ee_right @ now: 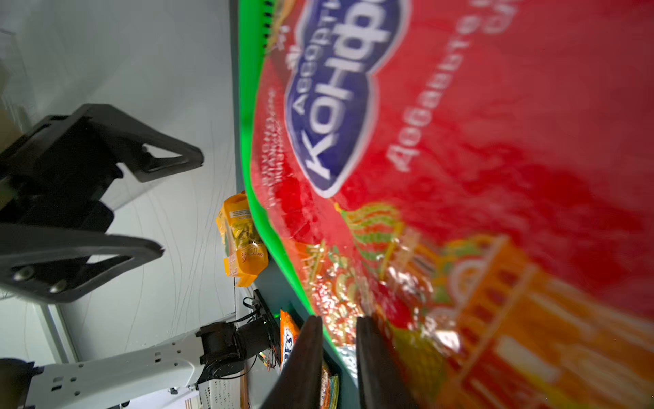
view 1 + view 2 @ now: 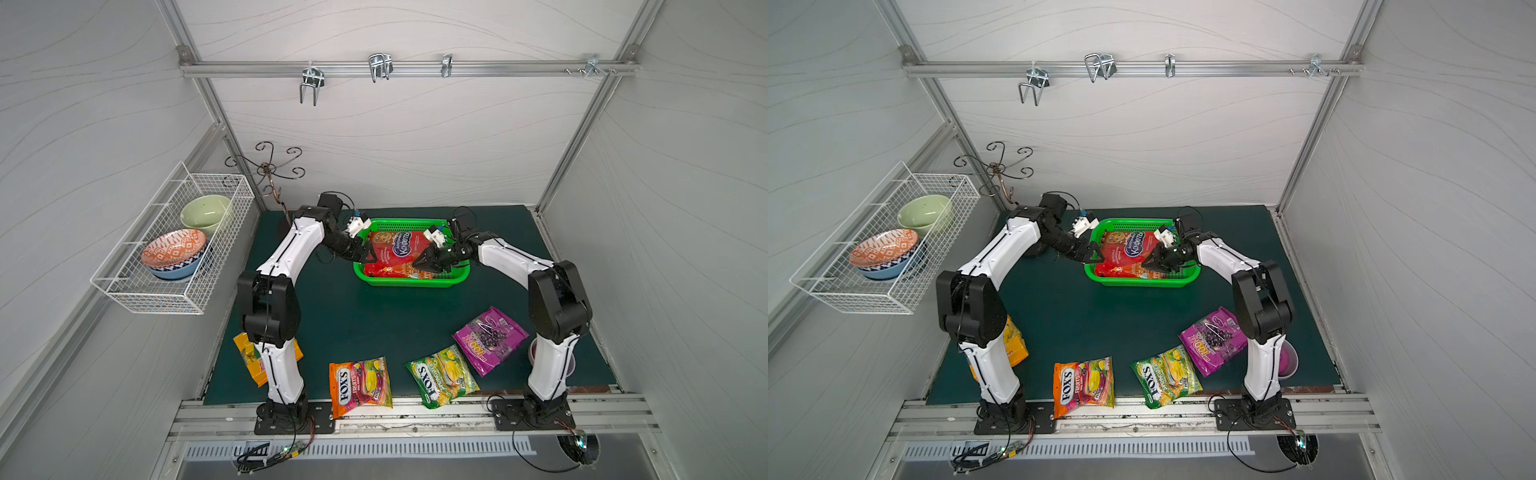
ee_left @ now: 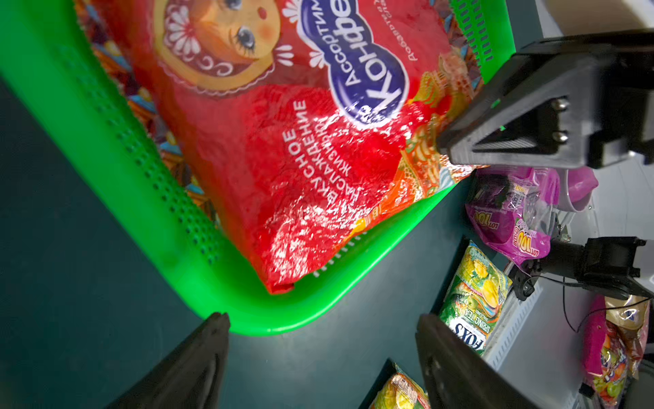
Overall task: Put the candies in the basket
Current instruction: Place the candy in the basket.
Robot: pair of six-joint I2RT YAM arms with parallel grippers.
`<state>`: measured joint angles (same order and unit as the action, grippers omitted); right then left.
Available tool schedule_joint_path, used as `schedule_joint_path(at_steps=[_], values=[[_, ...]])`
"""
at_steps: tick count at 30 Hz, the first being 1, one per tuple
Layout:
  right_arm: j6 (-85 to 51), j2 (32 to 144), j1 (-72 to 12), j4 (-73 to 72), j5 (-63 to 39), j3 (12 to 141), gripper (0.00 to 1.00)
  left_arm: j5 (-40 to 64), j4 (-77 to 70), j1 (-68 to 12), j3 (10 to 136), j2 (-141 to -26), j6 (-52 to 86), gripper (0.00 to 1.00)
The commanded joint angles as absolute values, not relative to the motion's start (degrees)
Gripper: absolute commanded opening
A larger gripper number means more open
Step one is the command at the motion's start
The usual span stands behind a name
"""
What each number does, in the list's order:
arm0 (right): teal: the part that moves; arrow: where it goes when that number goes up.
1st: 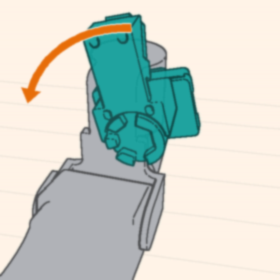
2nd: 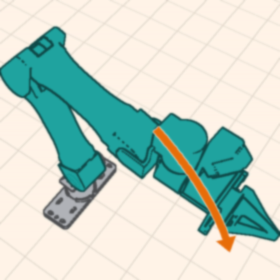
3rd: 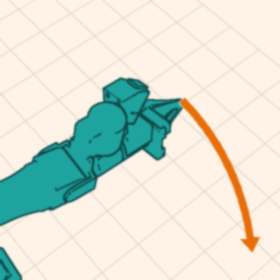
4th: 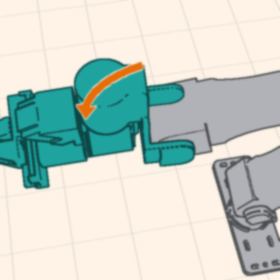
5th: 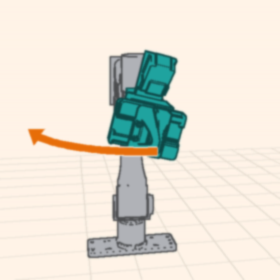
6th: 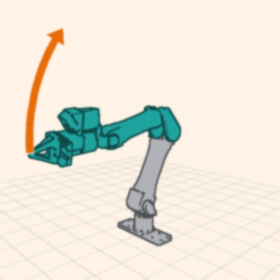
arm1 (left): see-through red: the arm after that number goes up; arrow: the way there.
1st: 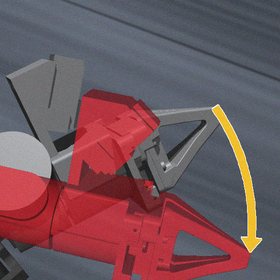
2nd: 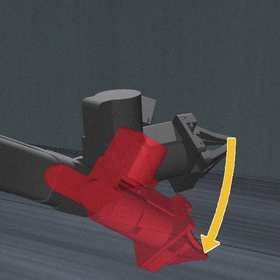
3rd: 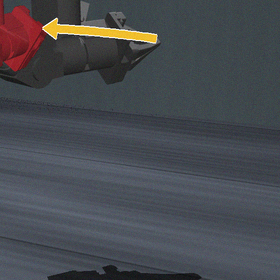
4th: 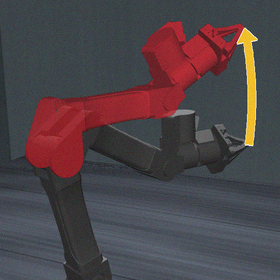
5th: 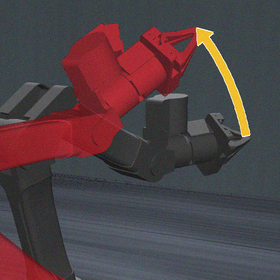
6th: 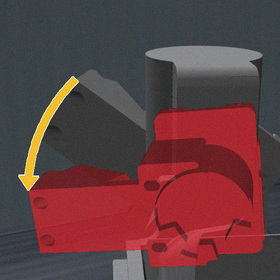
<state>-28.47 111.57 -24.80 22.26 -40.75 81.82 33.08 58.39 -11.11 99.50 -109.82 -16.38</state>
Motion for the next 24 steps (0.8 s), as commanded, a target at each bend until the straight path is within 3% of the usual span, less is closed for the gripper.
schedule_joint_path(at_steps=[1,6,11,18,24], values=[[-26.6,114.3,-23.4,24.1,-39.2,81.2,0.21,36.7,52.5,-12.7,101.9,-112.4,-16.8,0.86],[-24.8,116.0,-22.9,24.4,-36.2,80.9,0.22,38.9,50.8,-14.2,102.3,-116.2,-17.7,0.85],[-24.2,116.2,-23.1,24.9,-36.4,81.9,0.22,34.4,50.4,-15.5,102.0,-118.5,-18.9,0.83],[-24.3,109.9,-24.4,23.9,-37.1,79.2,0.24,27.5,49.8,-15.6,98.0,-117.4,-23.0,0.81],[-19.7,101.7,-23.7,30.7,-29.9,82.8,0.30,27.7,50.6,-15.6,97.3,-115.7,-20.5,0.83]])
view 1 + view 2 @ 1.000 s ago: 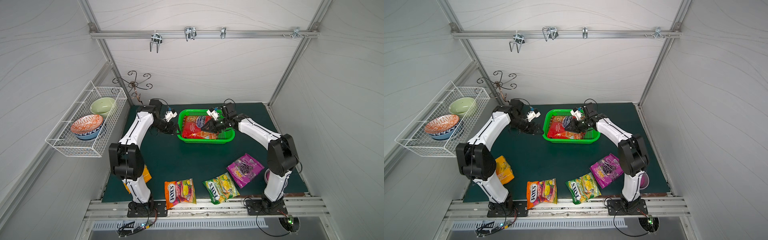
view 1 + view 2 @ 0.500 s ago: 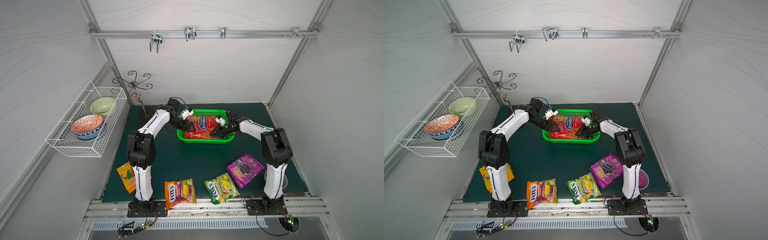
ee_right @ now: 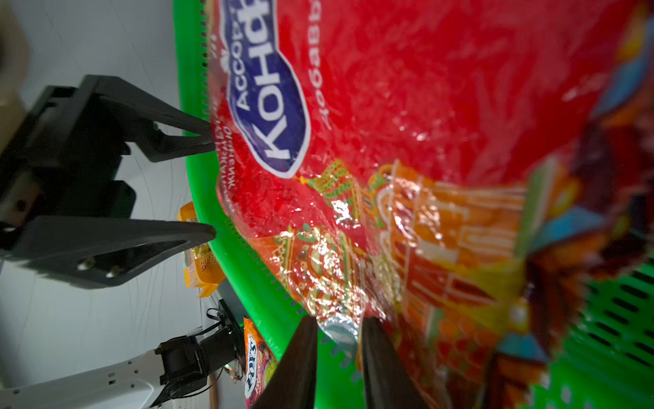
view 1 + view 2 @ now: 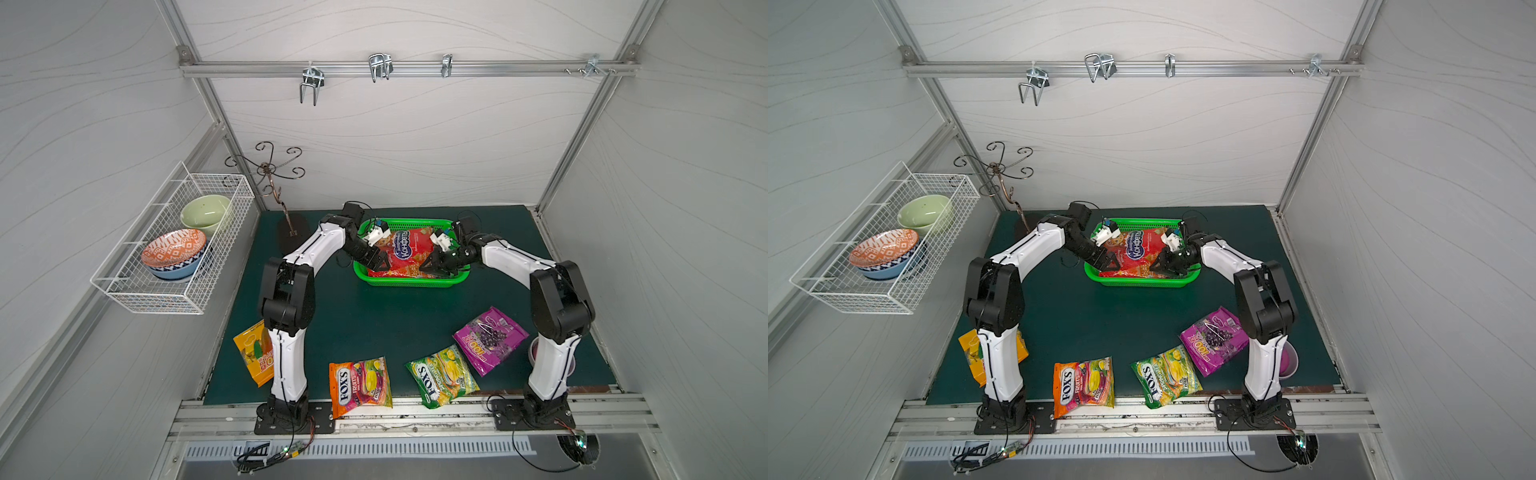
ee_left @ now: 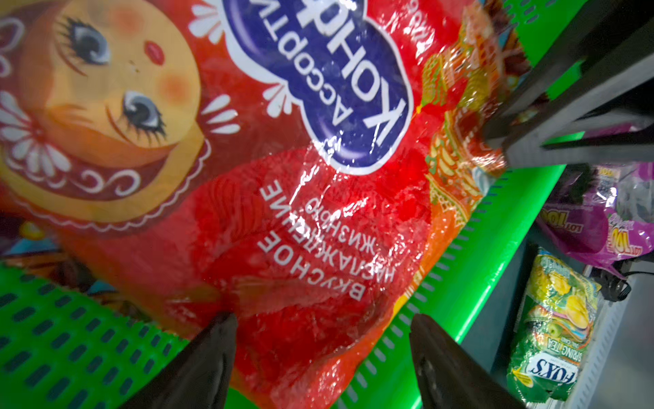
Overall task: Put the candies in the basket
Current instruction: Place the candy in the basket, then pick up the candy at the center of the board.
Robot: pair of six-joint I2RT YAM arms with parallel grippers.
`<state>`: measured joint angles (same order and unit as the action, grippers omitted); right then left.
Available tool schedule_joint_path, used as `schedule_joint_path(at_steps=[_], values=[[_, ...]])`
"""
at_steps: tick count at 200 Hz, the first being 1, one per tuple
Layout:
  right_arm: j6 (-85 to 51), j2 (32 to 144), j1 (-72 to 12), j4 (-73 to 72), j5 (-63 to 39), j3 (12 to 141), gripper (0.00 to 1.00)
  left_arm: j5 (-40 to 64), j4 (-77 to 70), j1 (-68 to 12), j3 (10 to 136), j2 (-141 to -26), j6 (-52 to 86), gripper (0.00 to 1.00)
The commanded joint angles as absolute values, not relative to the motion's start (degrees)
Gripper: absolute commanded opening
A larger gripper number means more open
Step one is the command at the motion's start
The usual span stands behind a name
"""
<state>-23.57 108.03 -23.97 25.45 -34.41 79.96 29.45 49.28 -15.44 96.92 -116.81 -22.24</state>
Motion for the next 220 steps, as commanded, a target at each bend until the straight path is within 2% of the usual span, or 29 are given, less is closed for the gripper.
schedule_joint_path(at_steps=[1,13,18,25,27,28,30,51,65,71,88,111,141,164,187,195,220], values=[[-18.2,99.8,-23.8,32.4,-27.8,83.7,0.32,29.9,53.5,-15.5,99.8,-115.4,-18.7,0.84],[-15.8,95.9,-24.3,35.1,-22.9,84.4,0.39,35.0,58.2,-15.5,104.0,-114.2,-17.8,0.85],[-14.5,94.5,-24.8,36.1,-20.0,84.6,0.46,36.7,59.1,-15.5,105.2,-113.4,-17.3,0.85],[-13.2,92.1,-25.3,37.4,-15.9,84.6,0.68,38.5,60.1,-15.5,107.3,-112.0,-16.6,0.86],[-12.8,91.3,-25.4,37.8,-14.7,84.5,0.80,38.8,60.2,-15.5,107.9,-111.7,-16.5,0.86],[-12.5,91.0,-25.5,38.0,-14.1,84.5,0.90,39.0,60.3,-15.5,108.0,-111.4,-16.4,0.86],[-12.1,89.9,-25.7,38.4,-12.3,84.4,0.98,39.2,60.4,-15.5,108.4,-111.0,-16.3,0.86],[-12.0,82.8,-25.5,38.2,-4.1,81.0,0.99,42.0,60.5,-15.5,110.2,-106.8,-15.6,0.87],[-20.3,78.4,-23.1,41.5,1.4,78.3,0.99,43.8,60.5,-15.6,109.9,-104.7,-15.5,0.87],[-22.3,76.9,-21.1,43.5,0.7,77.1,0.99,44.7,60.4,-15.6,109.6,-104.1,-15.3,0.87],[-25.0,73.1,-14.7,45.0,-9.8,72.1,0.99,46.6,59.8,-16.0,107.2,-102.6,-15.3,0.87],[-33.0,71.2,-10.9,54.8,-11.5,68.7,0.99,45.5,57.0,-17.0,101.0,-100.4,-15.5,0.87],[-33.5,68.8,-9.5,61.7,-5.8,63.2,0.99,44.7,54.0,-18.7,94.2,-97.7,-15.7,0.87],[-29.2,69.1,-0.4,59.3,0.8,58.4,0.99,40.5,51.1,-21.9,88.8,-95.5,-16.9,0.87],[-28.5,69.5,7.4,53.4,-9.1,53.6,0.96,38.1,52.7,-27.5,87.3,-95.7,-19.4,0.87],[-28.1,70.0,7.7,52.4,-13.0,53.1,0.93,37.6,53.2,-29.3,87.0,-95.7,-20.3,0.87],[-27.0,71.5,7.7,53.8,-20.4,53.4,0.94,35.7,53.7,-34.2,85.7,-95.7,-22.4,0.87]])
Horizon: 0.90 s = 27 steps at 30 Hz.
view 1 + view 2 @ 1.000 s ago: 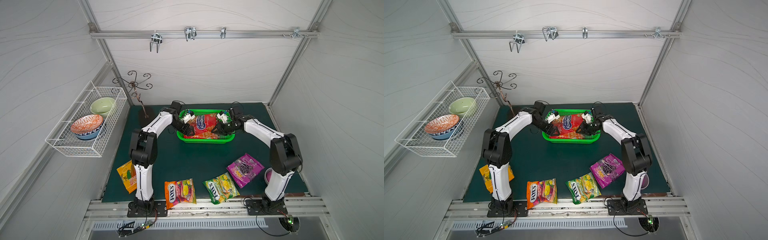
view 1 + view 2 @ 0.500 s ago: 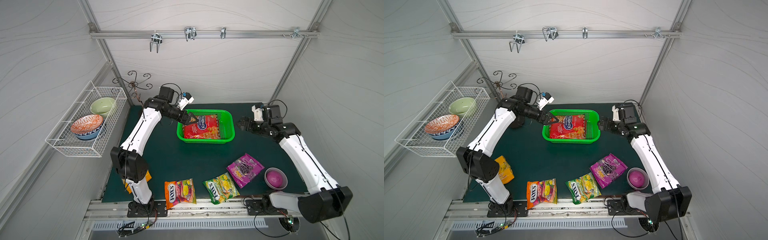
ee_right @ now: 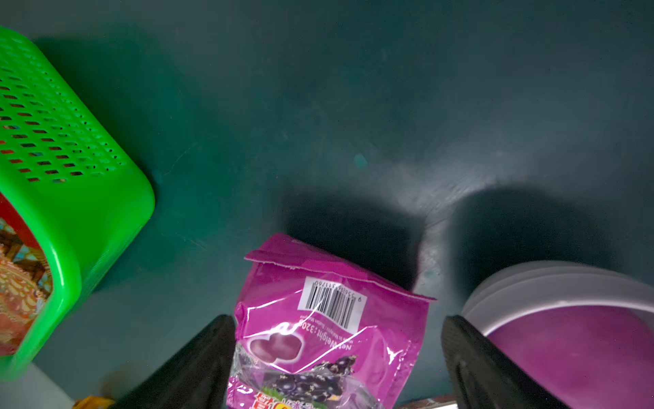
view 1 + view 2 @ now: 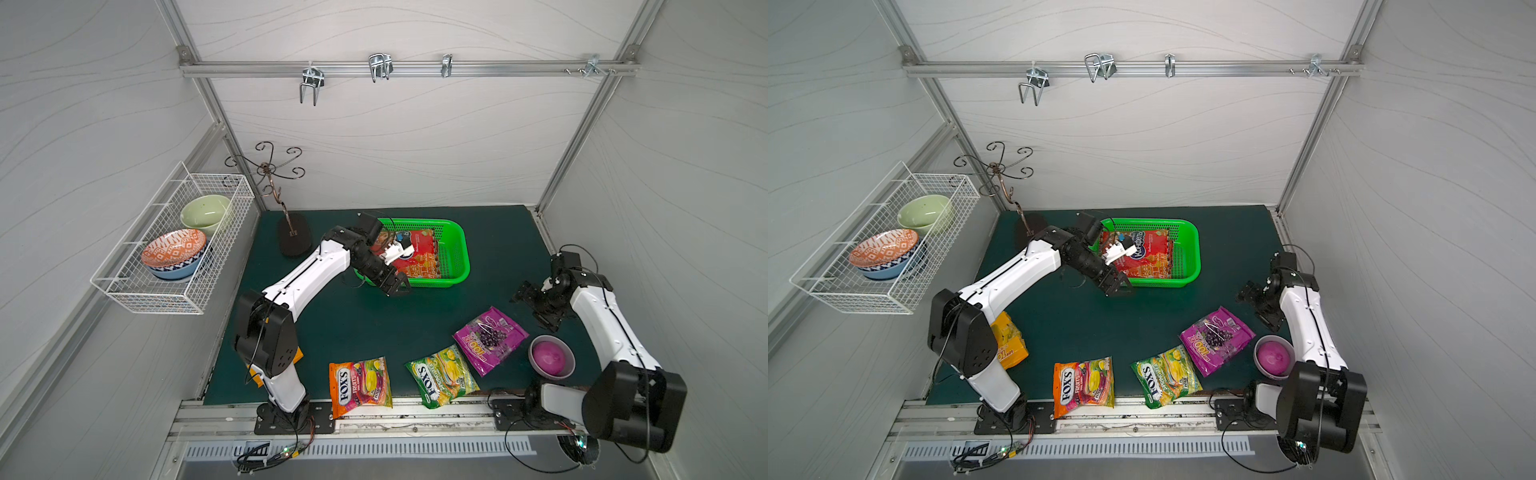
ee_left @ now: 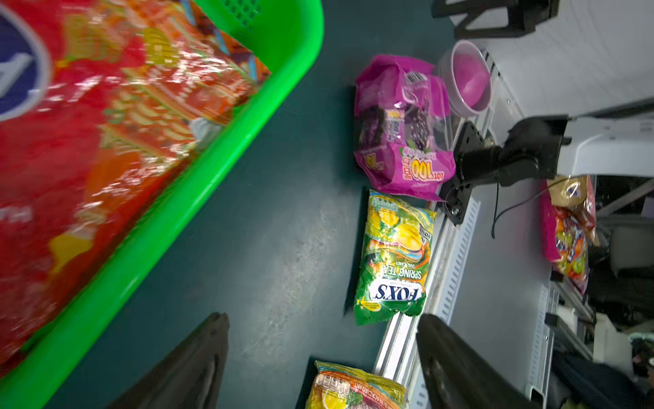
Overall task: Put the candies in the basket
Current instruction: Pick up the candy at the center of the board.
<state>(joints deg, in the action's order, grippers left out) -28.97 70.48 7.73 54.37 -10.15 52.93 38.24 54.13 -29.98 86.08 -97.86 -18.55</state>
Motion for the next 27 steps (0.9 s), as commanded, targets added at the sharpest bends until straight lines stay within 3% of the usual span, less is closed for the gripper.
schedule_joint_path(at_steps=[1,6,7,8,19,27], values=[[-27.0,71.6,7.7,54.0,-20.4,53.4,0.94,35.5,53.7,-34.3,85.6,-95.7,-22.5,0.87],[-33.5,70.6,4.8,59.1,-19.6,54.1,0.99,34.2,53.6,-35.8,85.5,-96.6,-22.9,0.88],[-35.3,70.0,3.9,60.2,-16.9,54.7,0.99,33.4,53.2,-35.9,85.6,-96.7,-22.5,0.97],[-36.5,69.8,3.3,61.0,-14.7,55.0,0.99,32.2,52.7,-35.8,85.5,-96.7,-21.8,1.00],[-51.6,69.6,-8.0,65.7,-6.9,53.6,0.99,30.1,52.3,-35.8,85.2,-96.8,-20.9,1.00],[-54.8,67.8,-8.5,66.8,-6.3,51.5,0.99,29.6,52.8,-35.8,85.0,-96.5,-21.8,1.00]])
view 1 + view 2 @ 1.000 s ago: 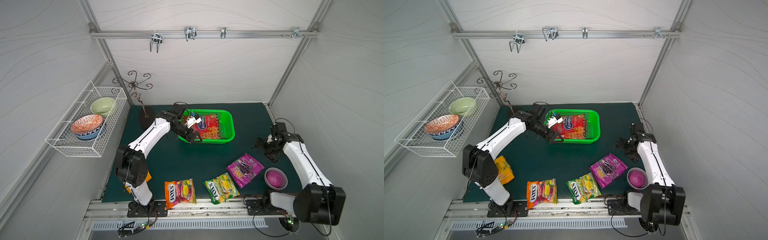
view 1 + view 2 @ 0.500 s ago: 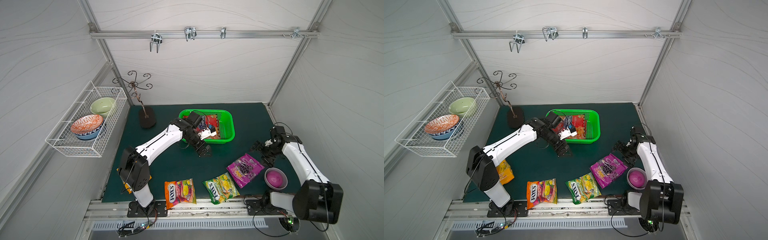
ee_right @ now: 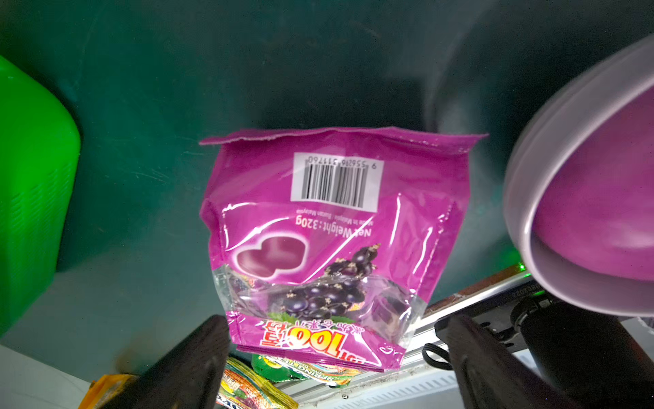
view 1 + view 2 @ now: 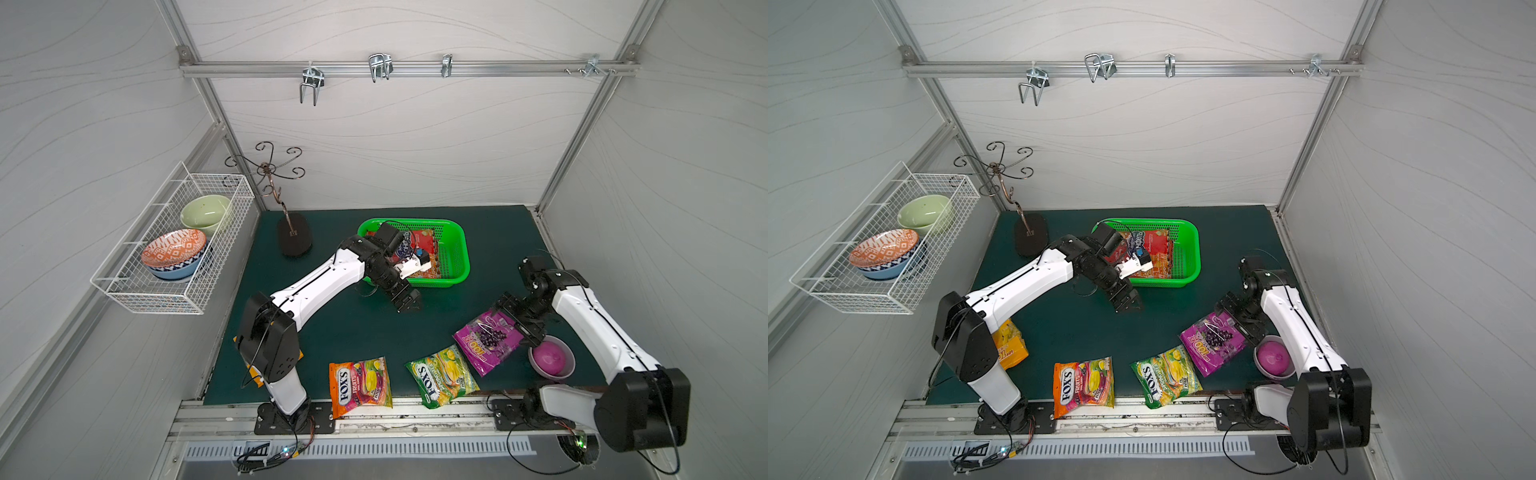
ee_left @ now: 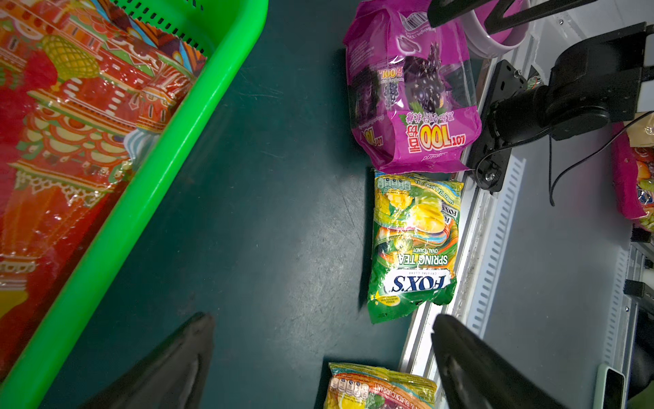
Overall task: Put the candies in the basket
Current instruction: Pick up the candy at the center of the board.
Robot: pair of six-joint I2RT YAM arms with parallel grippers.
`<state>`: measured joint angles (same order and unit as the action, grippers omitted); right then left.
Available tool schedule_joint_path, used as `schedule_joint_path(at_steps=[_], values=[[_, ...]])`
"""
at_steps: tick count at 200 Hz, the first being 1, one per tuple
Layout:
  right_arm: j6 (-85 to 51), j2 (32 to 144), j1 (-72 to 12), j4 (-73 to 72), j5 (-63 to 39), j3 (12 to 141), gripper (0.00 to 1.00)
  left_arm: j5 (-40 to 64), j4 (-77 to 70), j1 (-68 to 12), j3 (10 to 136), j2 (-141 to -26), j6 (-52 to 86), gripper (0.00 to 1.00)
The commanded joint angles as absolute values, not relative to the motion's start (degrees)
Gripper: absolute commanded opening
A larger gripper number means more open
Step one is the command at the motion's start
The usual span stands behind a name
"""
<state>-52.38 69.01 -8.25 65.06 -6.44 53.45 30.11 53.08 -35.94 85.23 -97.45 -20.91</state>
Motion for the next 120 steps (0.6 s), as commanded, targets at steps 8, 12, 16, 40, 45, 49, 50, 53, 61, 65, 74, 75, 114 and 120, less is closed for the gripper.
schedule_joint_path(at_steps=[8,12,16,40,45,49,50,53,61,65,74,75,114,120], values=[[-55.5,67.6,-8.7,63.0,-10.2,48.8,0.99,29.9,52.6,-35.8,85.0,-96.5,-21.7,1.00],[-56.1,67.5,-8.8,62.0,-11.0,48.0,0.99,29.9,52.6,-35.8,85.0,-96.5,-21.7,1.00],[-56.9,67.4,-9.2,61.2,-11.5,47.4,0.99,29.9,52.6,-35.8,84.8,-96.5,-21.8,1.00],[-59.3,66.6,-12.5,54.8,-15.7,44.1,0.99,28.1,52.9,-35.6,85.0,-96.3,-22.5,1.00],[-59.8,66.7,-13.7,54.1,-15.8,43.8,0.99,27.4,52.9,-35.5,85.1,-96.2,-22.6,0.99],[-60.2,66.7,-14.6,53.7,-15.9,43.6,0.99,27.1,53.1,-35.4,85.2,-96.2,-23.1,0.99],[-60.4,66.7,-14.9,53.6,-15.9,43.6,0.99,27.1,53.2,-35.3,85.3,-96.3,-23.2,0.99],[-60.7,66.8,-15.5,53.3,-15.9,43.5,0.99,27.0,53.5,-35.2,85.5,-96.3,-23.5,0.99],[-61.6,66.8,-17.2,52.3,-15.9,43.1,0.99,26.6,54.1,-35.0,85.9,-96.2,-24.1,0.99],[-62.1,66.8,-18.0,51.8,-16.1,42.9,0.99,26.5,54.2,-34.8,86.0,-96.1,-24.1,0.99],[-63.3,66.9,-19.4,50.3,-16.6,42.6,0.99,26.3,54.0,-34.3,86.1,-96.0,-23.9,0.99],[-63.4,66.9,-19.6,50.1,-16.7,42.6,0.99,26.4,54.0,-34.2,86.1,-95.9,-23.8,0.99],[-69.8,67.1,-23.4,36.4,-19.4,40.5,0.99,28.3,53.3,-31.6,85.4,-96.0,-22.6,0.99],[-71.0,67.2,-24.0,34.1,-19.1,40.4,0.99,28.6,53.1,-31.4,85.1,-96.0,-22.1,0.99]])
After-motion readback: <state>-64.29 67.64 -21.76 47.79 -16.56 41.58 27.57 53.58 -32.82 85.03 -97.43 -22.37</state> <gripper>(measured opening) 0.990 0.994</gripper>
